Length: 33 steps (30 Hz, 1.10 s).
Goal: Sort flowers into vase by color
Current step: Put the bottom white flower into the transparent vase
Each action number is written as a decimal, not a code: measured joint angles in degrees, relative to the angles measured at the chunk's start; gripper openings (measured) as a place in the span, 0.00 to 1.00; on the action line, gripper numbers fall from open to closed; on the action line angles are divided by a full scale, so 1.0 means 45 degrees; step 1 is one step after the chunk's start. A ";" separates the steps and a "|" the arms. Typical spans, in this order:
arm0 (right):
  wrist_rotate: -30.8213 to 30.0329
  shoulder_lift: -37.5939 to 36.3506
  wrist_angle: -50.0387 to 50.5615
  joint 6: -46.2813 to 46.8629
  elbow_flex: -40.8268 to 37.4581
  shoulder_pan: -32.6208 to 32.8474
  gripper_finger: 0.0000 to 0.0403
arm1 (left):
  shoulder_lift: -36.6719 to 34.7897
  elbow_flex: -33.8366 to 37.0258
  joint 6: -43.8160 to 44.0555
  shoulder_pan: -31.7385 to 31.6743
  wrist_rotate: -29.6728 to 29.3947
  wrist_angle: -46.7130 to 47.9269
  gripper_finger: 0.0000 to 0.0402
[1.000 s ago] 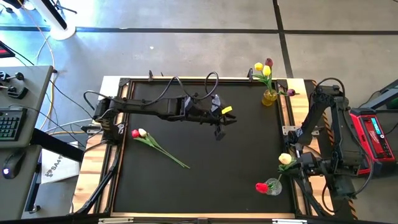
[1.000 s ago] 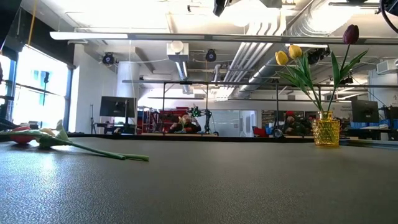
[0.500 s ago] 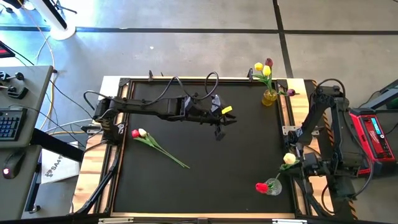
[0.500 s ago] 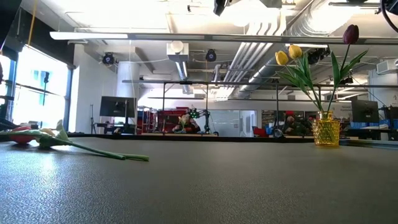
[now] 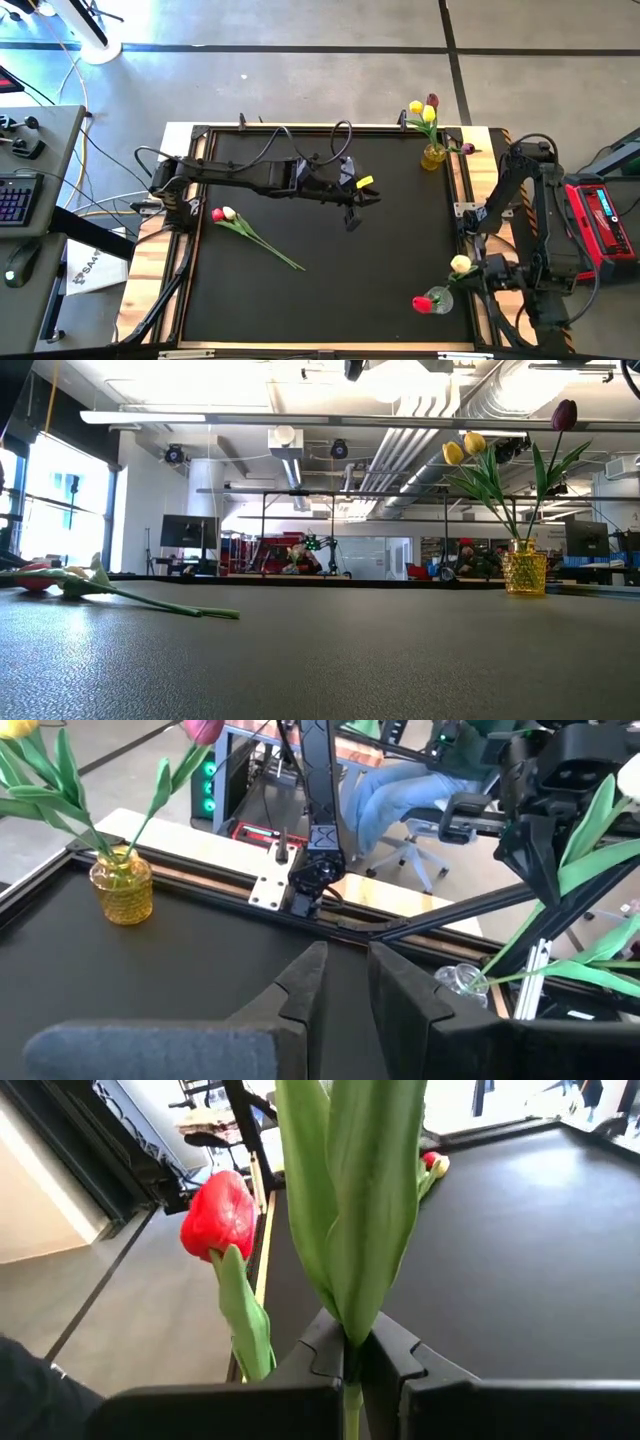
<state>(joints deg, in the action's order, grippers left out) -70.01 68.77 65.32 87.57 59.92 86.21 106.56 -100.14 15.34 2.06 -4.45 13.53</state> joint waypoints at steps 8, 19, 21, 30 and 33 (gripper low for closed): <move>0.1101 -0.0005 -0.0069 0.2199 0.0000 0.0000 0.06 | 0.0000 0.0000 -0.0081 -0.0003 0.0000 0.0066 0.16; 0.3409 -0.0178 -0.0809 0.4460 0.0000 0.0000 0.39 | -0.0005 0.0000 0.0199 -0.0008 -0.0153 0.0843 0.16; 0.3558 -0.0409 -0.1526 0.4532 0.0000 0.0000 0.41 | -0.0005 0.0000 0.0405 -0.0047 -0.0170 0.1340 0.16; 0.3603 -0.1603 -0.4736 0.1762 0.0000 0.0000 0.43 | -0.0005 0.0000 0.0729 -0.0047 -0.0186 0.2418 0.16; 0.3512 -0.1854 -0.5736 0.0403 0.0000 0.0000 0.43 | -0.0005 0.0000 0.1613 -0.0047 -0.0213 0.2927 0.16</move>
<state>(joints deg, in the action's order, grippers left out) -54.20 60.43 39.51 89.38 59.92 86.21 106.54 -100.14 22.59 1.85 -5.41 26.70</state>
